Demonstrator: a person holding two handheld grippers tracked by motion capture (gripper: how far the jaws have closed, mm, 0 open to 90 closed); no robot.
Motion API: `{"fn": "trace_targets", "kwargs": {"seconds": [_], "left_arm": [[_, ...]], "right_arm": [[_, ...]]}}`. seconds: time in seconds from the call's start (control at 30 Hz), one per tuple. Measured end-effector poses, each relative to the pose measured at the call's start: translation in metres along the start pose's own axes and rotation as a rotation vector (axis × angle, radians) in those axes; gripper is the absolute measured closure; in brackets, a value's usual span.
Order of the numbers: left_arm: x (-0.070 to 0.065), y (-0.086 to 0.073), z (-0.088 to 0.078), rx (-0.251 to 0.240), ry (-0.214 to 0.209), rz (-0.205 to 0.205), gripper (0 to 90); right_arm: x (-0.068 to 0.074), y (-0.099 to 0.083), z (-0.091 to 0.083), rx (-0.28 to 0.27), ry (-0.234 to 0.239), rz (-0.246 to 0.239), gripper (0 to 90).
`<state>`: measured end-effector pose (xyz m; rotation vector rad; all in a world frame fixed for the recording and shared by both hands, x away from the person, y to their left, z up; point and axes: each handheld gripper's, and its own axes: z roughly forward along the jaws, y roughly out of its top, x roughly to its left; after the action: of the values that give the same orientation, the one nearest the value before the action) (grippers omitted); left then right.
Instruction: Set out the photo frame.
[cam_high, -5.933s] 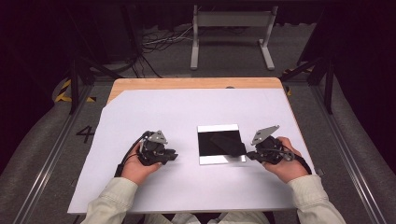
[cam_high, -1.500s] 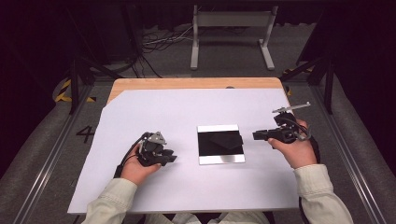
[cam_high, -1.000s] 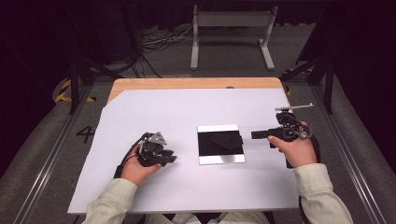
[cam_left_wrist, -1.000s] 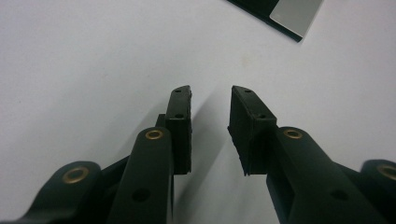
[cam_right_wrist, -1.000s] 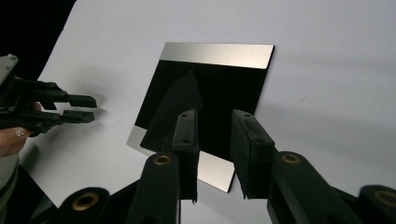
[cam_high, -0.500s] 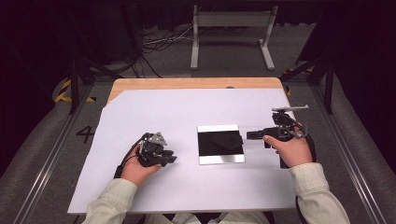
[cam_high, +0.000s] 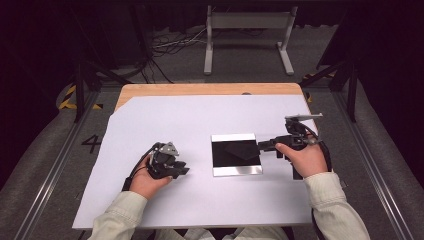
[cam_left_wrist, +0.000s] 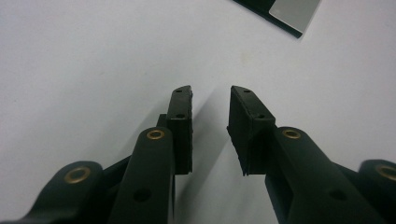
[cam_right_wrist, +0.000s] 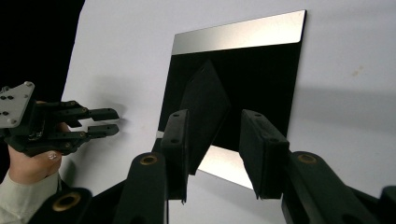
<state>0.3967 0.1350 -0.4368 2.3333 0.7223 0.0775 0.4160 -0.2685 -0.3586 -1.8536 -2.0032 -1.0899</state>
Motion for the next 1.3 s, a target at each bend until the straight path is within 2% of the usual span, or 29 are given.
{"fn": "trace_targets", "kwargs": {"seconds": [0.27,0.67,0.9,1.3], "left_arm": [[0.0,0.0,0.0,-0.001,0.001,-0.001,71.0],[0.001,-0.001,0.001,0.0,-0.001,-0.008,70.9],[0.0,-0.001,0.001,0.003,0.0,-0.007,70.9],[0.0,-0.001,0.002,0.006,0.0,-0.005,70.9]], "right_arm": [[0.002,0.001,0.008,0.002,-0.02,0.006,62.5],[0.003,0.002,0.022,0.009,-0.025,0.064,60.2],[0.004,0.001,0.029,0.033,-0.022,0.089,59.2],[0.004,0.006,0.042,0.067,-0.017,0.09,57.3]]}}
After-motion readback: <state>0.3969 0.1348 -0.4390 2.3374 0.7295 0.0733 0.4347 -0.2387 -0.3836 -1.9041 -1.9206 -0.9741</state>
